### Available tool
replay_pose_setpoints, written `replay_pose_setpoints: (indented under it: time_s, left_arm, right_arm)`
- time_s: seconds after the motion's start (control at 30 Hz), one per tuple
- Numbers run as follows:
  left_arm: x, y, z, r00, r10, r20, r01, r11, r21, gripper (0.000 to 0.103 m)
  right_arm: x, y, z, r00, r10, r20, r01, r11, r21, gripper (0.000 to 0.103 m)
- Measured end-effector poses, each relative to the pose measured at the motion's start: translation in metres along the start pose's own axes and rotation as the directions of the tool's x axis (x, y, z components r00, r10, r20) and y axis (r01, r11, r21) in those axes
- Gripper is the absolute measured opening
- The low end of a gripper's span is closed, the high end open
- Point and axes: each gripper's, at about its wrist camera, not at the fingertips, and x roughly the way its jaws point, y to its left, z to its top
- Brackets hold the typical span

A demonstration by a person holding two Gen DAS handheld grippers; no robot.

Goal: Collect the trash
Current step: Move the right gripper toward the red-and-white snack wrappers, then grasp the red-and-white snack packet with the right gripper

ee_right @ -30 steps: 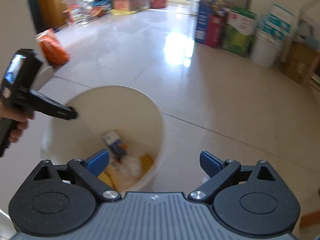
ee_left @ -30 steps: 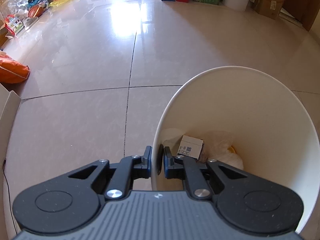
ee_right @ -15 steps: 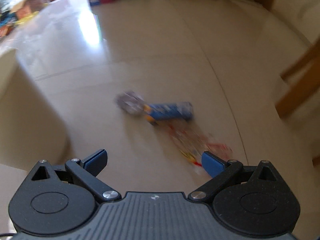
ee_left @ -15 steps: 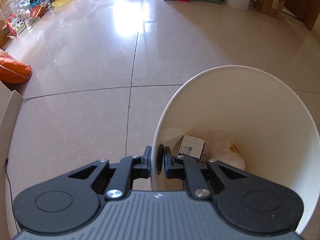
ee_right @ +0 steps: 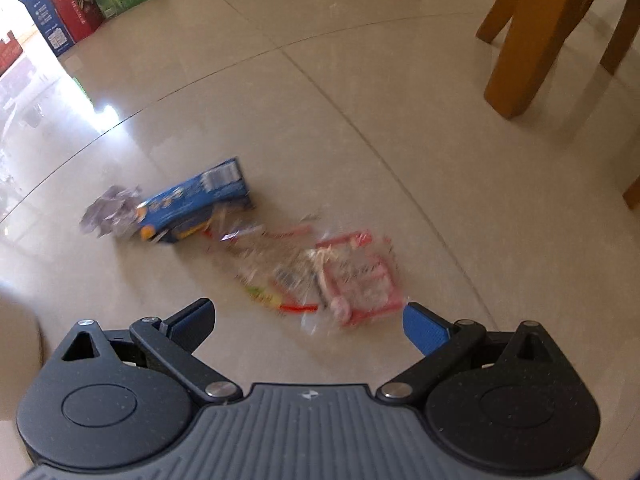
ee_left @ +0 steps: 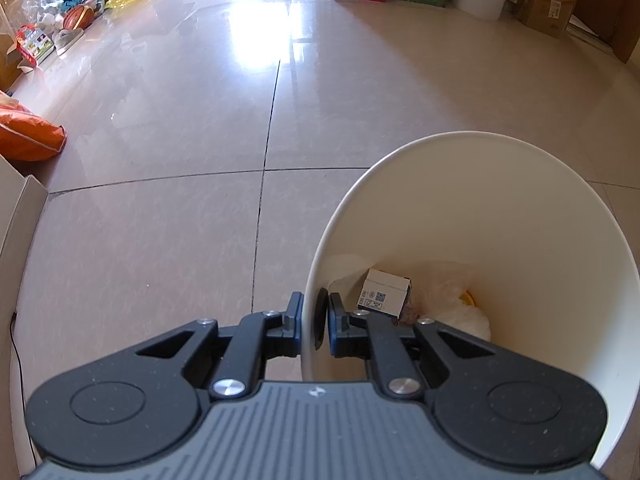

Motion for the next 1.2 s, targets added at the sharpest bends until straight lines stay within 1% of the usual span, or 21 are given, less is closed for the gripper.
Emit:
replay_pose_setpoints:
  time_s: [0.07,0.13,0.33,0.4,0.47,0.53,0.67,0.73,0.83,0.93,1.0,1.2]
  left_arm:
    - [0.000,0.001,0.000,1.000,0.000,-0.001,0.000,1.000,-0.001,0.010]
    - [0.000,0.000,0.000,1.000,0.003,0.000,-0.003,1.000,0.005,0.010]
    - [0.002,0.000,0.001,1.000,0.002,-0.003,-0.002,1.000,0.001,0.010]
    - [0.001,0.000,0.001,1.000,0.002,-0.003,-0.002,1.000,-0.001,0.010]
    - [0.001,0.001,0.001,1.000,0.001,-0.003,-0.001,1.000,-0.001,0.010]
    - [0.001,0.001,0.000,1.000,0.000,-0.002,0.000,1.000,-0.001,0.010]
    - [0.001,0.001,0.000,1.000,0.001,-0.002,-0.001,1.000,0.000,0.010]
    - [0.001,0.001,-0.001,1.000,0.000,-0.002,0.000,1.000,0.000,0.010]
    - [0.001,0.002,0.000,1.000,-0.002,-0.004,0.002,1.000,-0.003,0.010]
    - [0.001,0.002,0.000,1.000,-0.002,-0.004,0.002,1.000,-0.004,0.010]
    - [0.001,0.003,0.000,1.000,-0.002,-0.003,0.002,1.000,-0.001,0.010]
    - [0.002,0.002,0.000,1.000,0.000,-0.003,0.000,1.000,0.000,0.010]
  right_arm:
    - [0.010,0.005,0.003,0.999,-0.037,0.003,0.037,0.996,-0.078,0.102]
    - [0.022,0.006,0.005,0.998,-0.071,0.000,0.070,0.989,-0.131,0.102]
    - [0.060,-0.008,0.015,0.985,-0.168,-0.047,0.159,0.976,-0.149,0.102]
    - [0.069,-0.010,0.016,0.983,-0.165,-0.080,0.151,0.976,-0.160,0.102]
    - [0.078,-0.008,0.015,0.978,-0.185,-0.101,0.162,0.967,-0.196,0.102]
    - [0.087,-0.004,0.013,0.976,-0.188,-0.110,0.159,0.960,-0.230,0.102]
    - [0.095,0.004,0.010,0.969,-0.221,-0.108,0.181,0.938,-0.296,0.102]
    - [0.096,0.002,0.013,0.967,-0.231,-0.109,0.190,0.936,-0.296,0.102]
    - [0.094,-0.009,0.018,0.970,-0.220,-0.107,0.188,0.950,-0.250,0.102]
    - [0.099,-0.021,0.017,0.962,-0.228,-0.152,0.189,0.953,-0.237,0.100]
    - [0.101,-0.026,0.013,0.960,-0.224,-0.169,0.180,0.954,-0.239,0.096]
    - [0.106,-0.026,0.013,0.964,-0.211,-0.161,0.169,0.956,-0.239,0.096]
